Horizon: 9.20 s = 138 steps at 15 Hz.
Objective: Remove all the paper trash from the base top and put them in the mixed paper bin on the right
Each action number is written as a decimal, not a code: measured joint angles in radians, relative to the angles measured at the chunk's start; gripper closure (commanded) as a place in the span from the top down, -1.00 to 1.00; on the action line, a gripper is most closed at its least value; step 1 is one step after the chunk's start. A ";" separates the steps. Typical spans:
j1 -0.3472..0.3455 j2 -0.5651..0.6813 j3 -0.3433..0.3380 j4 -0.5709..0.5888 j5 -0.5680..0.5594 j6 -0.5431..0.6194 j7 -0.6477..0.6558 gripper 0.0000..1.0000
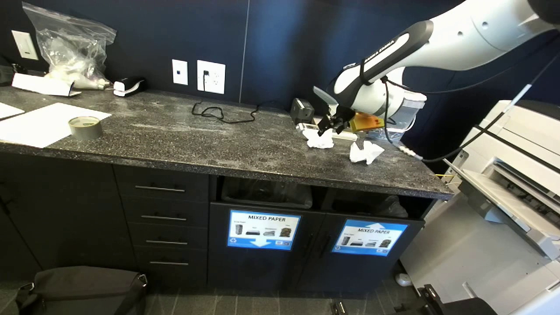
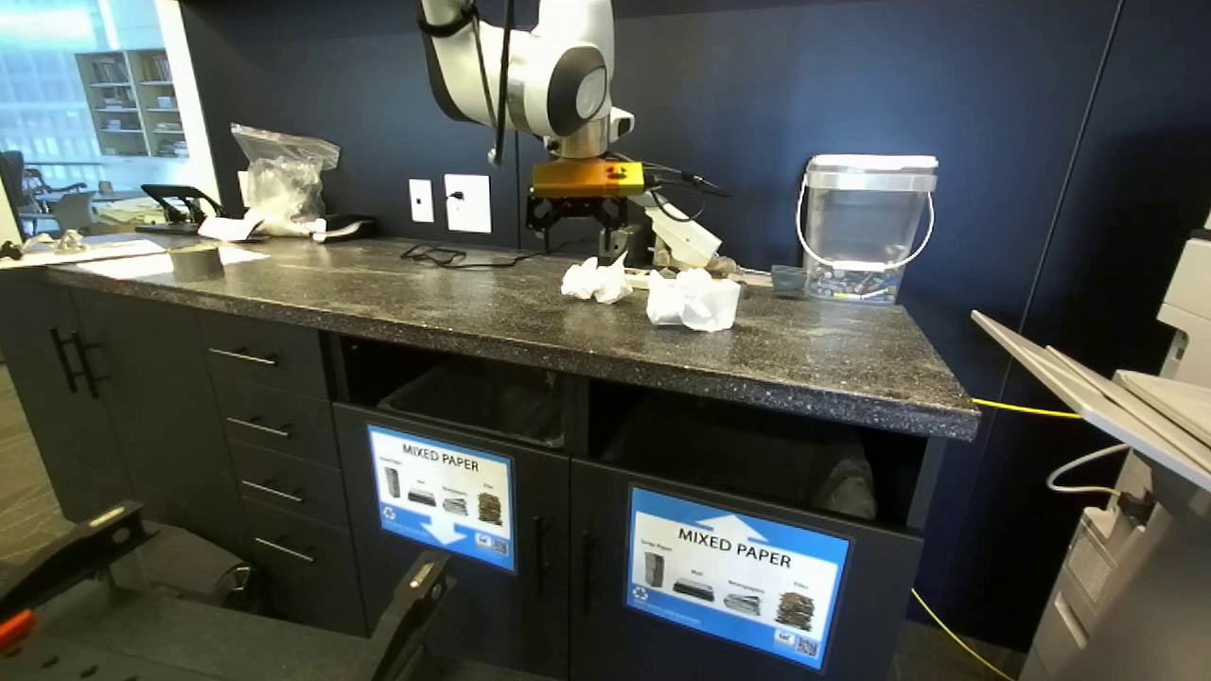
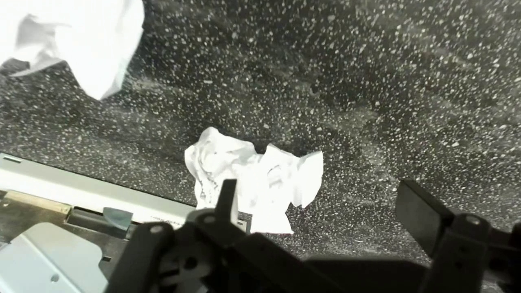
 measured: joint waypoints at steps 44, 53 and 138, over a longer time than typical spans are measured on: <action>0.187 0.403 -0.161 0.522 -0.101 -0.049 0.213 -0.72; 0.206 0.400 -0.175 0.587 -0.199 -0.256 0.180 -0.87; 0.191 0.755 -0.328 0.130 0.270 1.025 0.554 0.71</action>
